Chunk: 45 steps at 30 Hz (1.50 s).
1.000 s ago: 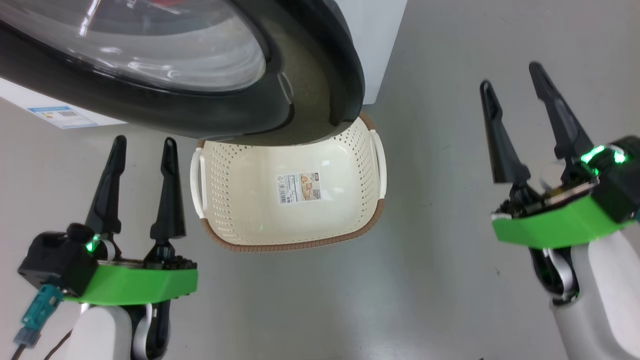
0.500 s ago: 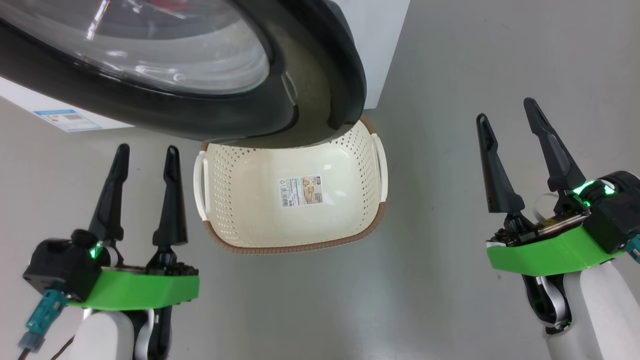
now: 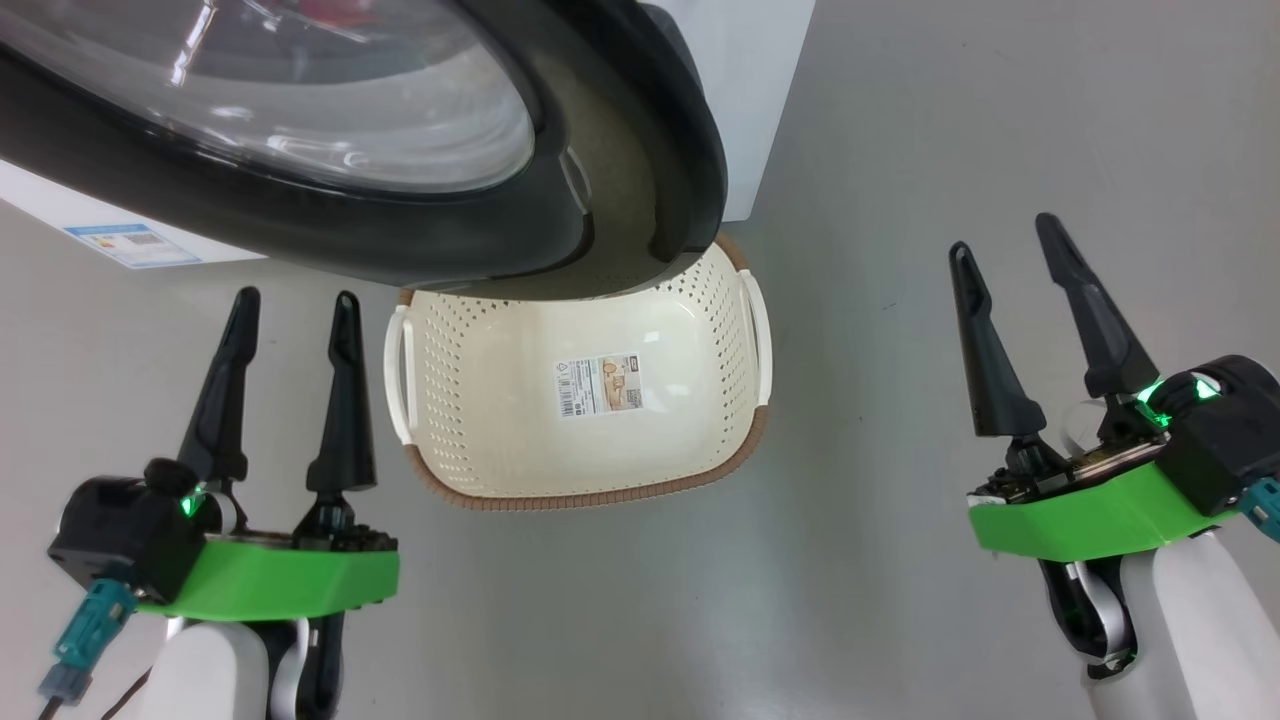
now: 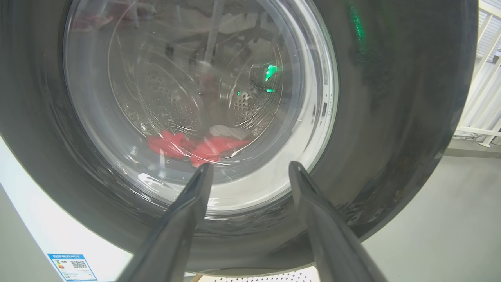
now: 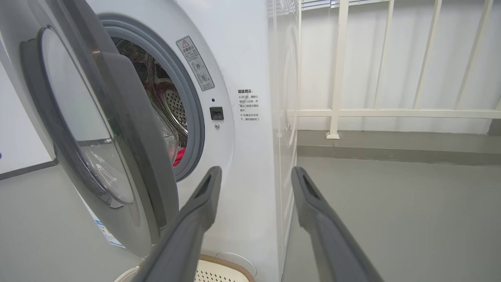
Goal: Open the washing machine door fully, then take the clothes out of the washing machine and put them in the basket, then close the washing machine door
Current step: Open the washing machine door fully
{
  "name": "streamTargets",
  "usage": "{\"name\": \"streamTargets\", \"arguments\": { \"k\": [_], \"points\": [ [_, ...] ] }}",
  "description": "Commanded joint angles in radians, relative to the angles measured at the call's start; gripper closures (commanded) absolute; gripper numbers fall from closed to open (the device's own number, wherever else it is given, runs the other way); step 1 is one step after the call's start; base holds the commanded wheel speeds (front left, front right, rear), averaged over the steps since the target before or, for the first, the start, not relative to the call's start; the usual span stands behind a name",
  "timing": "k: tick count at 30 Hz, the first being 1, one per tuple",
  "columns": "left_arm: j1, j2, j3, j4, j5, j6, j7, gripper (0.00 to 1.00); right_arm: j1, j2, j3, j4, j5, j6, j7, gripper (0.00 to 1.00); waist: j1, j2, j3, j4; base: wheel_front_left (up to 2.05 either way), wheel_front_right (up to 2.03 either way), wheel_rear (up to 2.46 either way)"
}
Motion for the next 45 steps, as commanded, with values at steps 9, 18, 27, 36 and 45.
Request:
{"name": "streamTargets", "arguments": {
  "k": [9,18,27,36,45],
  "points": [
    [0.018,0.019,0.028,-0.029,0.009,0.006,-0.005,0.00,-0.066,0.010,0.087,0.056,0.260,0.003,-0.005,1.00,0.0000,-0.0001,0.007,0.005,0.00,0.00,0.00],
    [0.011,0.019,0.024,-0.021,0.009,0.002,-0.005,0.00,-0.301,-0.083,0.295,0.163,0.849,0.003,0.002,1.00,0.0000,-0.0001,0.011,0.022,0.00,0.00,0.00],
    [0.007,0.019,0.023,-0.024,0.004,0.004,-0.005,0.00,-0.478,-0.129,0.349,0.152,1.325,0.003,0.244,1.00,0.0000,-0.0001,0.028,0.041,0.00,0.00,0.00],
    [-0.007,0.019,0.022,-0.020,-0.009,0.007,-0.005,0.00,-0.600,-0.074,0.257,0.308,1.648,0.003,0.670,1.00,0.0000,-0.0001,0.046,0.050,0.00,0.00,0.00],
    [-0.013,0.019,0.023,-0.007,-0.013,0.009,-0.005,0.00,-0.703,-0.049,0.274,0.471,1.662,0.003,0.962,1.00,0.0000,-0.0001,0.041,0.052,0.00,0.00,0.00]
  ]
}}
